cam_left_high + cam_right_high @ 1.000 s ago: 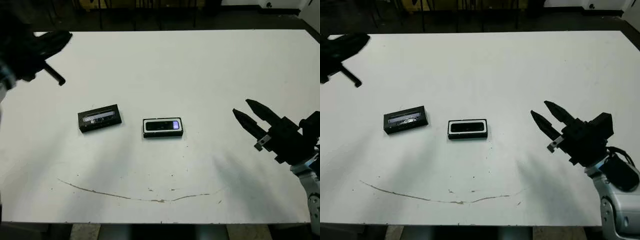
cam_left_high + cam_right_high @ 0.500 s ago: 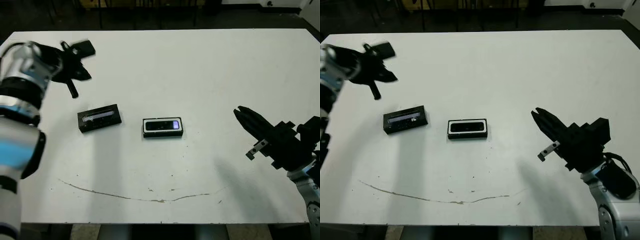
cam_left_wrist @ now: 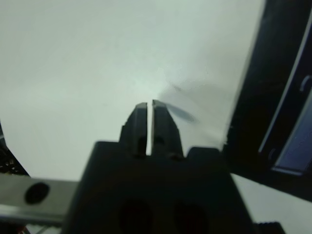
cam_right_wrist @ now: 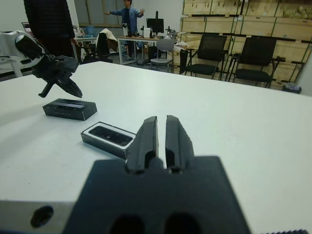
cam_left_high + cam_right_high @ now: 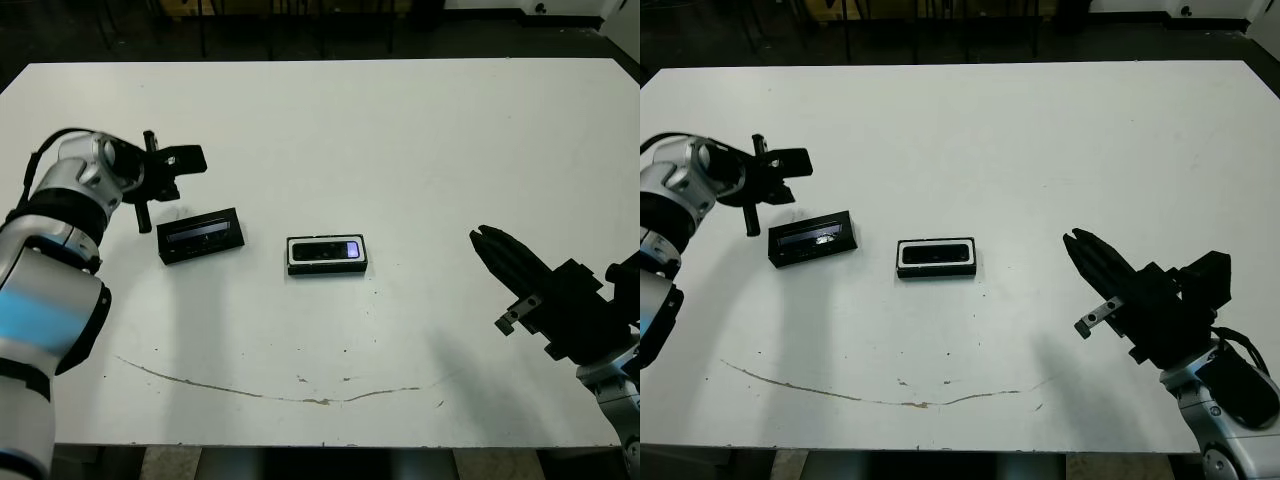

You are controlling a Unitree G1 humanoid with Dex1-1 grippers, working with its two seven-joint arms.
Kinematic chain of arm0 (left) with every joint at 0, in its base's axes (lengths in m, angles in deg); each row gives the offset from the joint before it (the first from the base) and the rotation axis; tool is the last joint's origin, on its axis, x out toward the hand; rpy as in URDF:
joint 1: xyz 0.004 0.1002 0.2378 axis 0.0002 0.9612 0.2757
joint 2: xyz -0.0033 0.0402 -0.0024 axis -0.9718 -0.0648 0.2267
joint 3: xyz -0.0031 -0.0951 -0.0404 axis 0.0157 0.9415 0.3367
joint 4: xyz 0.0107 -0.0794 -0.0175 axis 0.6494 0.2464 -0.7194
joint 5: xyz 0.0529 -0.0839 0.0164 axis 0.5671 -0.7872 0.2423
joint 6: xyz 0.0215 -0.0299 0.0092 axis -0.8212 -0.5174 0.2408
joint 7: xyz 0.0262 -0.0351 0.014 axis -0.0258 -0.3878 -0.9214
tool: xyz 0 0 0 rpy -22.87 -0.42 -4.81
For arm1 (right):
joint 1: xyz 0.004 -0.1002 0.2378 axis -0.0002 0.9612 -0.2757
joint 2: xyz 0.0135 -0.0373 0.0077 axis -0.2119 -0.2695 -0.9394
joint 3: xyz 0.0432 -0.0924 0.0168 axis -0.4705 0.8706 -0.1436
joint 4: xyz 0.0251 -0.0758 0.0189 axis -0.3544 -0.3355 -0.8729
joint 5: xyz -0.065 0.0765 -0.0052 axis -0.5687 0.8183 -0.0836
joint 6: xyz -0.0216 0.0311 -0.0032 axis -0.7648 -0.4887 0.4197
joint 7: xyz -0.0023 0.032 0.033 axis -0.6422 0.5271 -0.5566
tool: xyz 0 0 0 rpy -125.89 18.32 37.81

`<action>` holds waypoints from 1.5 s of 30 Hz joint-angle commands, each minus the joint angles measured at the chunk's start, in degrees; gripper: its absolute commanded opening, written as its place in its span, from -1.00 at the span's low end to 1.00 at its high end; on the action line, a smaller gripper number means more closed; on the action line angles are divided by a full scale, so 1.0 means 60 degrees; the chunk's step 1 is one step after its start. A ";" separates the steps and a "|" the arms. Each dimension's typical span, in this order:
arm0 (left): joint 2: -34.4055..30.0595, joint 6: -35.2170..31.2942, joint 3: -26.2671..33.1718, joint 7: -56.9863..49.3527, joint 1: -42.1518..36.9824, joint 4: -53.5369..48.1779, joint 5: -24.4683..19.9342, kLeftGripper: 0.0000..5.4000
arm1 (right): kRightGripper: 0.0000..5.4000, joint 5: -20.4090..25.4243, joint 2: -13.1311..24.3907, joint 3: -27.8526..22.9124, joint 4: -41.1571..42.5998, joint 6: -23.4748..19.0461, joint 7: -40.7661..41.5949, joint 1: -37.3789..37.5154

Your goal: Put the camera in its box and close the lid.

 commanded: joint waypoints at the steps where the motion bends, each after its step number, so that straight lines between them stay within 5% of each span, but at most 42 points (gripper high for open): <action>1: 0.0057 -0.0162 0.0046 -0.0045 0.0345 0.0158 0.0080 -1.00 | -1.00 -0.0028 -0.0111 0.0105 0.0030 0.0156 -0.0068 0.0265; 8: 0.0112 -0.0413 -0.0133 0.0027 0.0449 0.0171 0.0331 -1.00 | -1.00 0.0224 -0.0298 0.0193 0.0132 0.0099 -0.0249 0.0496; 25: -0.1183 0.0813 0.0406 0.2720 0.1801 -0.1352 -0.0450 -1.00 | -1.00 0.0608 -0.0302 0.0376 0.0345 0.0024 -0.0545 0.0684; 45: -0.2800 -0.0602 0.1420 0.4665 0.5054 -0.6820 -0.2569 -1.00 | -1.00 0.0661 0.0032 0.0266 0.0698 -0.0228 -0.0688 0.0485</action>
